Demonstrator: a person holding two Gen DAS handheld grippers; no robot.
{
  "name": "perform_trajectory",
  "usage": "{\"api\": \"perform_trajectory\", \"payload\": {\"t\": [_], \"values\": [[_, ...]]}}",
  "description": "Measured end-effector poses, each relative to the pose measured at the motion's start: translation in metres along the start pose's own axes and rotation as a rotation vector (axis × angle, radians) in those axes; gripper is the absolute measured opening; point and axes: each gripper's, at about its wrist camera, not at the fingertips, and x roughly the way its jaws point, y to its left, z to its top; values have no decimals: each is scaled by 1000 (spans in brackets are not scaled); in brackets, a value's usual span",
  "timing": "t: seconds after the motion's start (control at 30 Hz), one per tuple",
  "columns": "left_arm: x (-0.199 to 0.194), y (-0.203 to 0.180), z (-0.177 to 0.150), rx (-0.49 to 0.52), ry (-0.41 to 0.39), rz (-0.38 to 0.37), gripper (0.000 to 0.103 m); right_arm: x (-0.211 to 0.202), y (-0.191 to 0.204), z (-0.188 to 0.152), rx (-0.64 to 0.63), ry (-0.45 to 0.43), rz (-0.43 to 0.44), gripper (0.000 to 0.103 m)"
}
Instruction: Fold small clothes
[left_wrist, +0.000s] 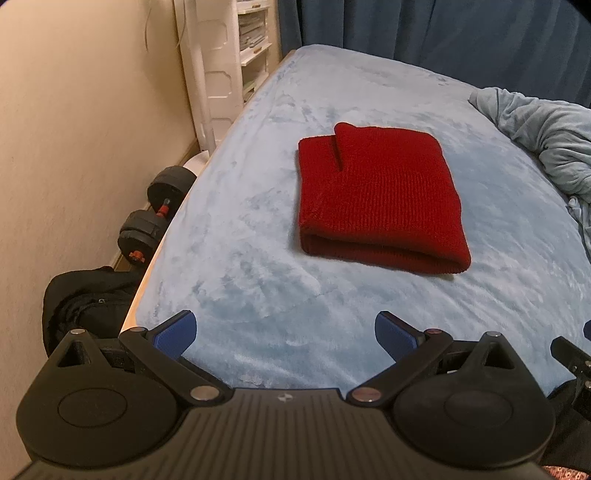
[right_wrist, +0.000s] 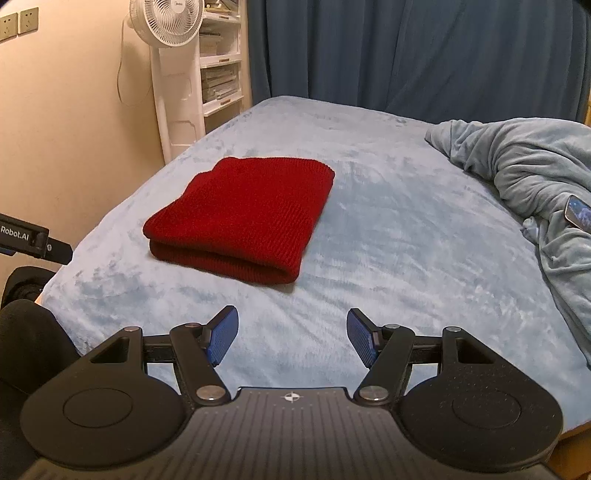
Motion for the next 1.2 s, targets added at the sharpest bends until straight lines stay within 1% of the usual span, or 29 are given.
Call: {"api": "perform_trajectory", "payload": {"t": [0.3, 0.43, 0.63, 0.77, 0.87, 0.97, 1.03, 1.07, 1.1, 1.2], "values": [[18, -2, 12, -25, 21, -2, 103, 24, -6, 5, 1, 42, -1, 67], [27, -5, 20, -42, 9, 17, 103, 37, -13, 8, 8, 58, -12, 67], [49, -9, 34, -88, 37, -3, 103, 59, -31, 22, 30, 67, -31, 67], [65, -15, 42, -107, 53, -17, 103, 73, -44, 32, 62, 73, -16, 68], [78, -17, 47, -139, 68, -25, 103, 86, -56, 41, 96, 83, 8, 70], [92, -17, 52, -194, 77, -35, 103, 102, -71, 53, 158, 100, 54, 73], [100, -15, 56, -237, 70, -43, 103, 115, -87, 62, 249, 110, 123, 74], [103, -13, 58, -252, 64, -40, 103, 123, -94, 67, 294, 126, 153, 77], [106, -12, 61, -265, 56, -35, 103, 133, -103, 74, 342, 147, 183, 78], [118, -7, 69, -320, 59, -32, 103, 165, -124, 100, 444, 196, 240, 79]]}}
